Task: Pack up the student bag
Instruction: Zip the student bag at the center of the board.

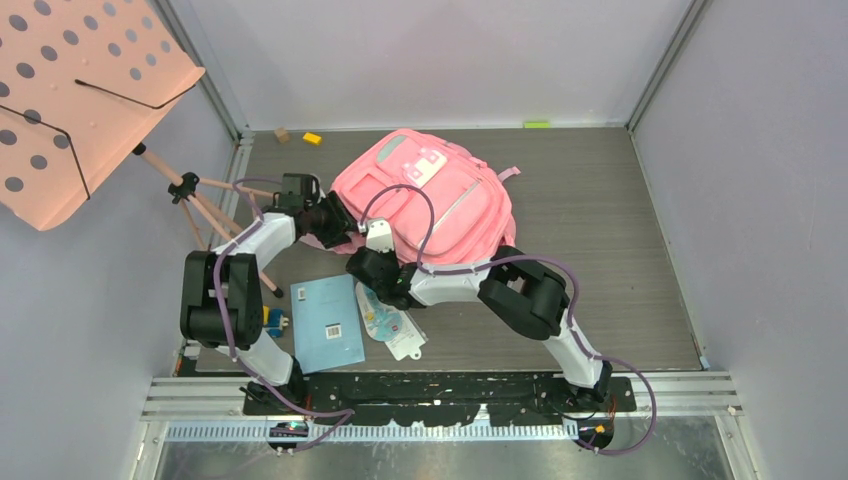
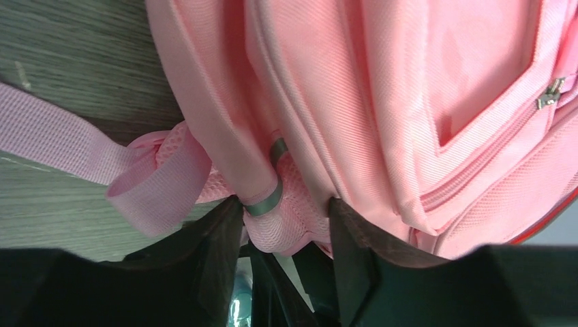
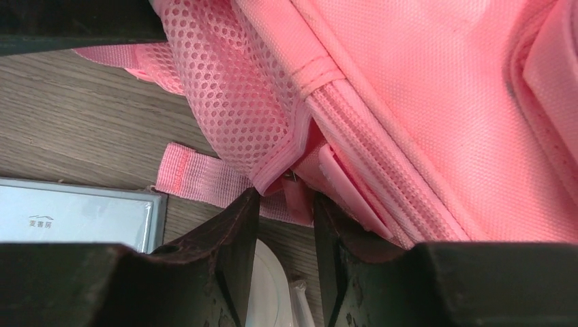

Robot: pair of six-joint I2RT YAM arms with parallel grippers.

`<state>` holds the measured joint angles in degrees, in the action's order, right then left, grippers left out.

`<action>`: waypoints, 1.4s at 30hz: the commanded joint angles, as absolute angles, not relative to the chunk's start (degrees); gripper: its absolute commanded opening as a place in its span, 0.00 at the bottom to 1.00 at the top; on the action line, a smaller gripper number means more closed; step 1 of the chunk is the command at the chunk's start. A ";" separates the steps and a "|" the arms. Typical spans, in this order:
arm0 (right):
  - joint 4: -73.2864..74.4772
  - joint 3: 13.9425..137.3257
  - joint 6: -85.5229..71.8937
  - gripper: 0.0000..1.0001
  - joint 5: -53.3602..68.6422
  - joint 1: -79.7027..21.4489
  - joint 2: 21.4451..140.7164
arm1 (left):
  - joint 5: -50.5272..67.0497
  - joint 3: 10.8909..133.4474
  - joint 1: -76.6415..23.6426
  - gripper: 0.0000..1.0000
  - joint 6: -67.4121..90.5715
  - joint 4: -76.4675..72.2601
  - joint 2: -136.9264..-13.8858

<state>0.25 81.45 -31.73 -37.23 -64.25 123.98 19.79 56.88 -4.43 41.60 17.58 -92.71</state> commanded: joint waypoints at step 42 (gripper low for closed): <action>-1.72 62.09 -35.15 0.00 -37.19 -63.17 103.49 | 13.30 68.93 -3.87 0.00 37.61 18.03 -102.27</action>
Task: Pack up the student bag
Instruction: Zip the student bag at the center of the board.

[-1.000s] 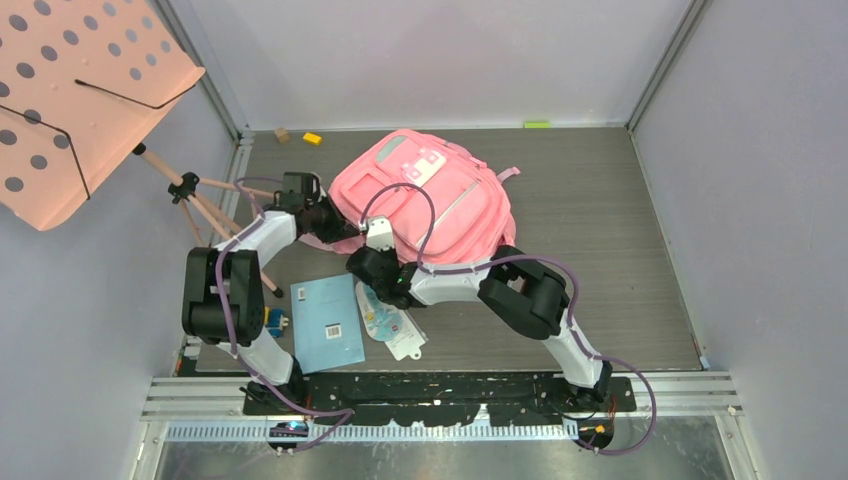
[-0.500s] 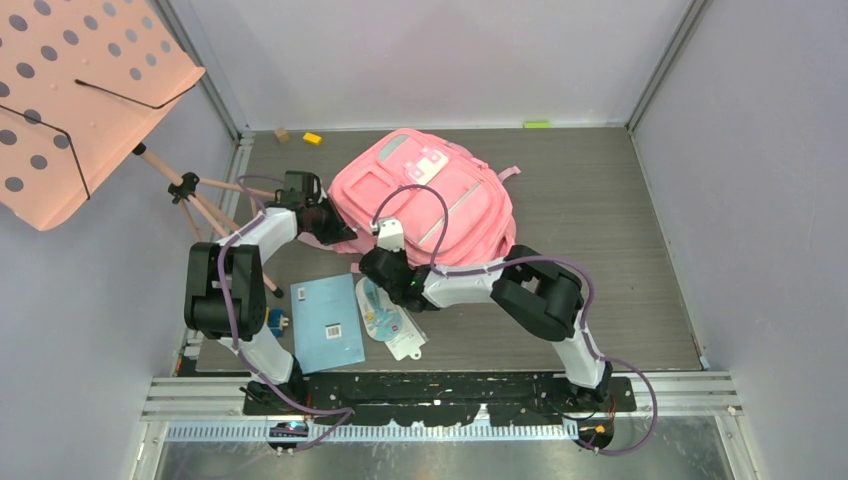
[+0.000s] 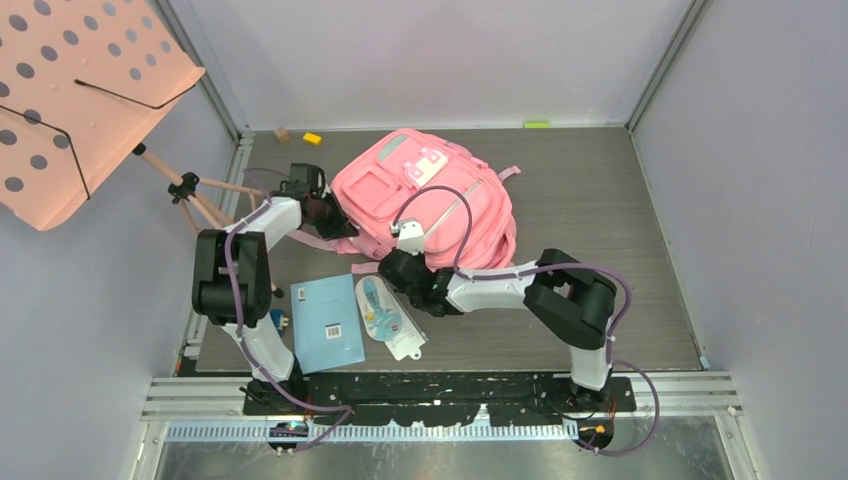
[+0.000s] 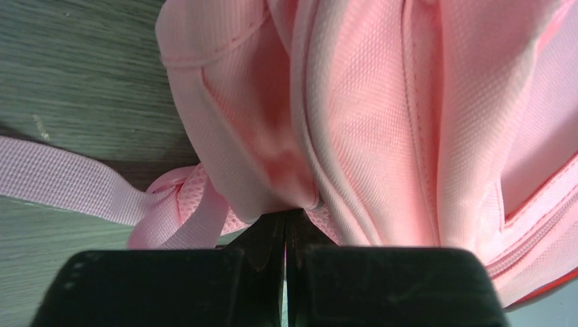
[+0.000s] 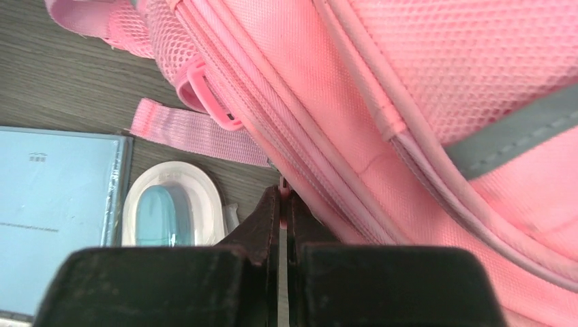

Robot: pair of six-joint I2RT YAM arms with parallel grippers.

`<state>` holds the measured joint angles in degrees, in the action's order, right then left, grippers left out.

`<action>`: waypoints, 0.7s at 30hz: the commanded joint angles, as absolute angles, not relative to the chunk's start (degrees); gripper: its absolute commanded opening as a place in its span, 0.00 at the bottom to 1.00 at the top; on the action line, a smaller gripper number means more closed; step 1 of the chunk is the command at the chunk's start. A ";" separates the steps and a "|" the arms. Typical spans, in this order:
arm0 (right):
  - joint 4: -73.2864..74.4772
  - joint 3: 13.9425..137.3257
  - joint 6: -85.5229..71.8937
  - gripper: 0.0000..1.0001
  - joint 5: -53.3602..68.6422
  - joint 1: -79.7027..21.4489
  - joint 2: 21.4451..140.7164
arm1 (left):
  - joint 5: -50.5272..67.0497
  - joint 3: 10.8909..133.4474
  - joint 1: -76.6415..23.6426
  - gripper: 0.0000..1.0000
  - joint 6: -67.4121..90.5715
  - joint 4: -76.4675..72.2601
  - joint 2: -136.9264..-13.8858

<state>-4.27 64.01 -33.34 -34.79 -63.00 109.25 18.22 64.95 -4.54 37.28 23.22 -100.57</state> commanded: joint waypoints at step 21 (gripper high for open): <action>6.91 55.38 -35.23 0.00 -37.08 -63.98 98.13 | 9.55 79.55 -3.91 0.00 39.21 11.41 -111.29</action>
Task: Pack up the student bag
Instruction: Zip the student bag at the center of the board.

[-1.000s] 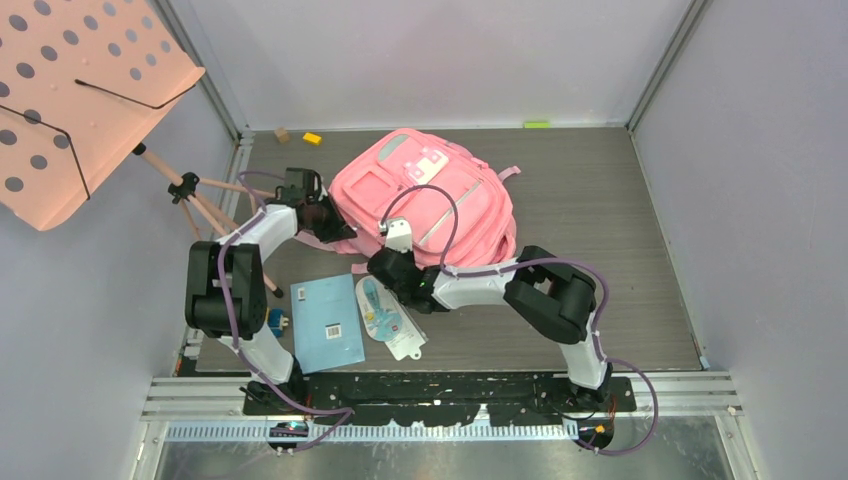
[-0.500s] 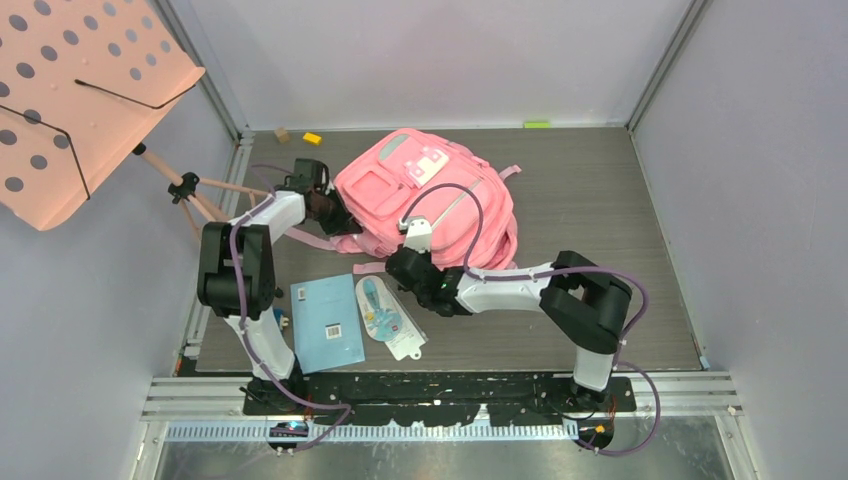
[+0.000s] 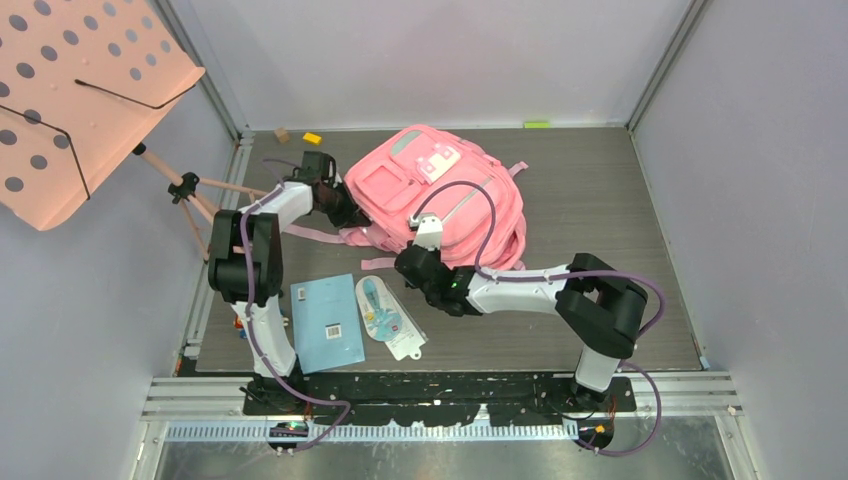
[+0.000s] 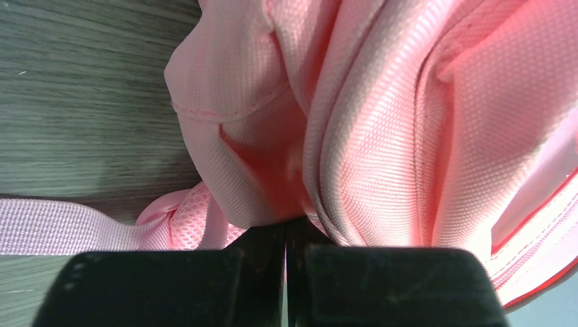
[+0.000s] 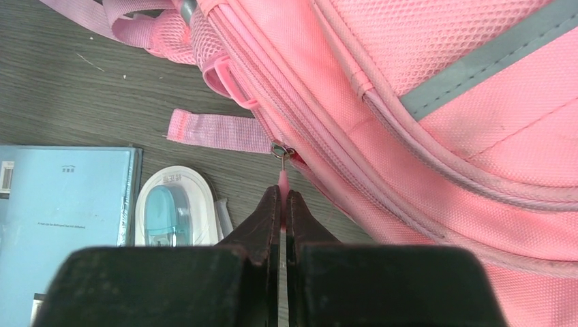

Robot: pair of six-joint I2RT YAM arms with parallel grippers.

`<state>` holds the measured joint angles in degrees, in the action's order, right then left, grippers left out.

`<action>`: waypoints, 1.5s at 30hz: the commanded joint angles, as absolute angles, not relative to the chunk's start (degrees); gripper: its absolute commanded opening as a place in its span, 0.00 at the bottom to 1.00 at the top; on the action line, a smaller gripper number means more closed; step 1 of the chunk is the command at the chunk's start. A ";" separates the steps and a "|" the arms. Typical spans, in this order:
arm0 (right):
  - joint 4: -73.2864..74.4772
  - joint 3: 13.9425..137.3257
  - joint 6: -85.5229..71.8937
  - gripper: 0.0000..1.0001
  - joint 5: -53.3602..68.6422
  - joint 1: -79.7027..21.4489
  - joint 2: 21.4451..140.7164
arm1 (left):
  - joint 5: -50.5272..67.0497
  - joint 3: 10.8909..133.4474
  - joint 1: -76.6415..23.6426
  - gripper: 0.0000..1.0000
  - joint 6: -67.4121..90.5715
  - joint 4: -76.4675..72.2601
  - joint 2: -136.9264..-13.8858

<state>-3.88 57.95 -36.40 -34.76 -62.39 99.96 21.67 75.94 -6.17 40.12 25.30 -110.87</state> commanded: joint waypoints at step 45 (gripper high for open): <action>1.05 51.31 -40.68 0.00 -38.52 -66.96 97.54 | 2.06 57.65 -20.16 0.60 53.42 6.91 -89.07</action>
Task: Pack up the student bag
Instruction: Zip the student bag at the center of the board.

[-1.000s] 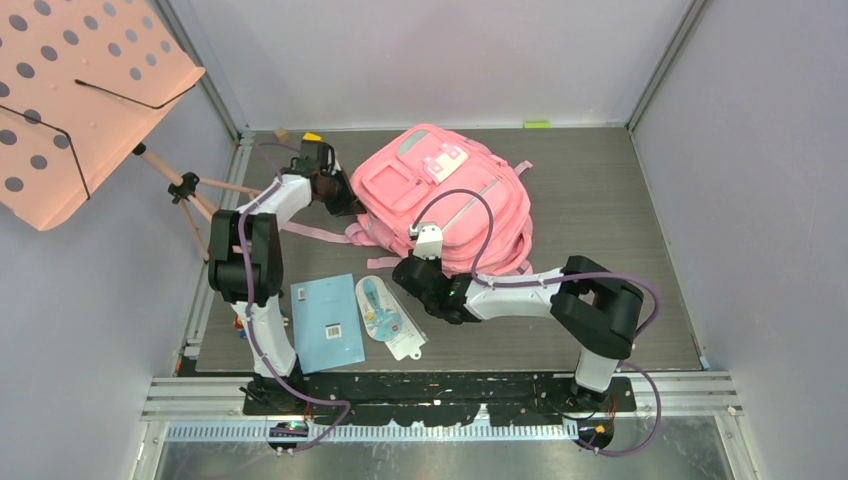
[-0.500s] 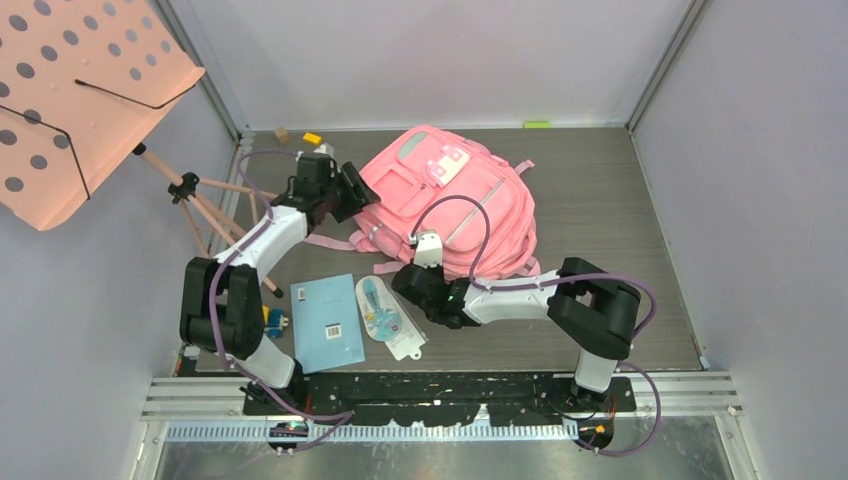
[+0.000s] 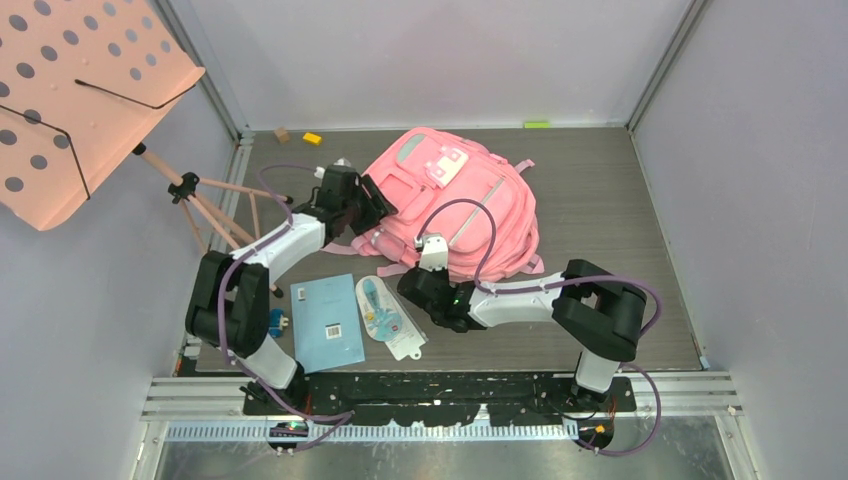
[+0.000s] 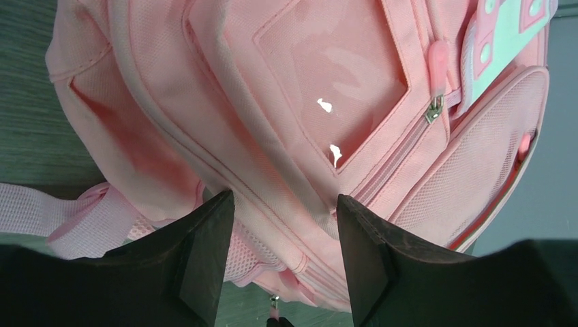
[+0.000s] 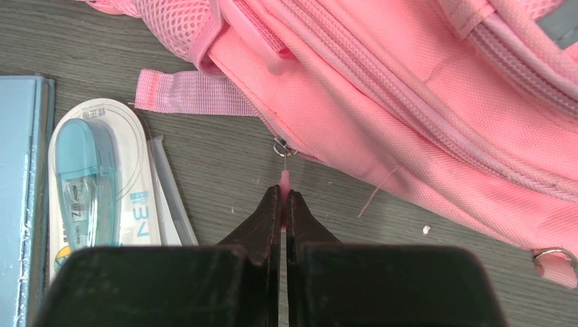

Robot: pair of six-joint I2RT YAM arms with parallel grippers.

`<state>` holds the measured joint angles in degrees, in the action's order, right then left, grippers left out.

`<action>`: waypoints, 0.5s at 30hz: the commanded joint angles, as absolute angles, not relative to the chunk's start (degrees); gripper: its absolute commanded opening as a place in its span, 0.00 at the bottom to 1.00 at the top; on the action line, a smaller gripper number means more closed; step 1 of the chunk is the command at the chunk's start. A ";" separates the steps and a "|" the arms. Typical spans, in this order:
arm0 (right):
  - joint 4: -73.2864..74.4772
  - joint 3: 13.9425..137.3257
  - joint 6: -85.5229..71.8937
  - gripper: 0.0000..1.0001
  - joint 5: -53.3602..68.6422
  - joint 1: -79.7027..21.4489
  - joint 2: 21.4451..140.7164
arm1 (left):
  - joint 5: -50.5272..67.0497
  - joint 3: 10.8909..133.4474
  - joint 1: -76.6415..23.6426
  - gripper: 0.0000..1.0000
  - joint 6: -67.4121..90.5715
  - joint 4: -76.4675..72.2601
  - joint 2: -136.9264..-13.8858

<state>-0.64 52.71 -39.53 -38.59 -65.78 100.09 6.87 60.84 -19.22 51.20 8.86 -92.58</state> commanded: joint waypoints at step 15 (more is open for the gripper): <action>1.31 51.03 -41.08 0.00 -38.56 -66.96 97.35 | 3.24 55.14 -20.48 0.51 56.23 0.78 -91.47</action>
<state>-0.62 51.75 -39.72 -38.79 -65.91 99.63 2.59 53.15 -20.40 55.66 5.50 -88.20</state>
